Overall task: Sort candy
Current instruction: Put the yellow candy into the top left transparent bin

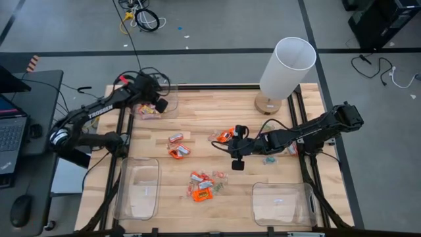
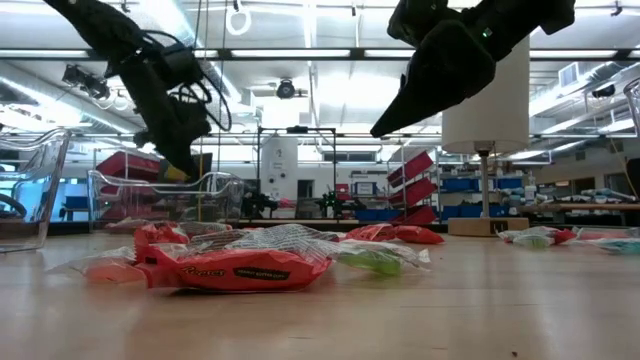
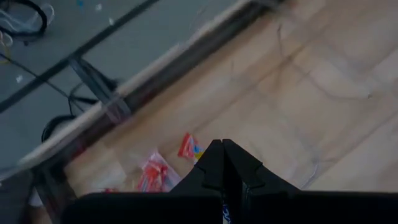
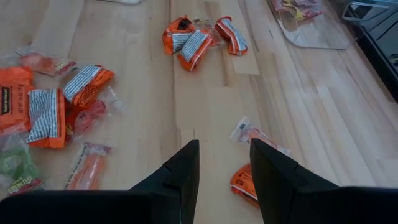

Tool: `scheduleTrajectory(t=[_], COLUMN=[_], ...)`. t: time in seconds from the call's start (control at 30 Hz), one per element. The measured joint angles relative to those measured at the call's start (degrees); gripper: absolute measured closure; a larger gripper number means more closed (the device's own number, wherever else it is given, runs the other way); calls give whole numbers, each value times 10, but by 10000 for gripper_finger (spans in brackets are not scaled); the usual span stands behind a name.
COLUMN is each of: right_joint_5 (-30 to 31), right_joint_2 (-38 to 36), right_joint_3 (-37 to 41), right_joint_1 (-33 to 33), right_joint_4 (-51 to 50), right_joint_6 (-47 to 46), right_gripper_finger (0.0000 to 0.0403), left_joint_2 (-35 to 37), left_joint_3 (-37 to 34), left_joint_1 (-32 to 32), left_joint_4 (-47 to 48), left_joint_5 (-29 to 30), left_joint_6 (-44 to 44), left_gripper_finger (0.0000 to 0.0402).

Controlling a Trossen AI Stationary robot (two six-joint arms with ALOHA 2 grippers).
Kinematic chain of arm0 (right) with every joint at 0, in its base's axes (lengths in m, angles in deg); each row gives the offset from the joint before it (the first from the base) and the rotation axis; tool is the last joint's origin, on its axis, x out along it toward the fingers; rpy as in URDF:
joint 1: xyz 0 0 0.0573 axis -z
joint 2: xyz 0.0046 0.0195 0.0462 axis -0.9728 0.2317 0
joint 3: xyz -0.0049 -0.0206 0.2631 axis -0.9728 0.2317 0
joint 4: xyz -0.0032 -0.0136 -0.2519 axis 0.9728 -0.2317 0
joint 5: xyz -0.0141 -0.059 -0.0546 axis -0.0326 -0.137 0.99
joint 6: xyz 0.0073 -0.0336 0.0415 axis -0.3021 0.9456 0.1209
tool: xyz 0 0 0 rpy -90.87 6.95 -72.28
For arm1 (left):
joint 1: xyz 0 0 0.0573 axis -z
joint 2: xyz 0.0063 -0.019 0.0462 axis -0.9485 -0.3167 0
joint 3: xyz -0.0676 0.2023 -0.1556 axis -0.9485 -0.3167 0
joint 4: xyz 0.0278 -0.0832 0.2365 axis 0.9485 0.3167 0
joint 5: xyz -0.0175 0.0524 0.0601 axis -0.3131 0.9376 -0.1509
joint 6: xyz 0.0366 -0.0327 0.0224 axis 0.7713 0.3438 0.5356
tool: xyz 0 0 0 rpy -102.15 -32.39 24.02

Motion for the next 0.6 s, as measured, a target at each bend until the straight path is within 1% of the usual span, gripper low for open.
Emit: scheduleTrajectory(t=[0.23, 0.33, 0.5, 0.6], right_joint_5=[0, 0, 0, 0], right_joint_2=[0, 0, 0, 0], right_joint_3=[0, 0, 0, 0], right_joint_1=[1, 1, 2, 4], right_joint_4=[0, 0, 0, 0], right_joint_6=[0, 0, 0, 0], right_gripper_finger=[275, 275, 275, 275], left_joint_2=[-52, -68, -75, -75], left_joint_3=[0, 0, 0, 0], left_joint_1=[0, 0, 0, 0], left_joint_4=[15, 14, 15, 15], left_joint_5=[9, 25, 51, 54], left_joint_6=[0, 0, 0, 0], left_gripper_finger=[401, 401, 401, 401])
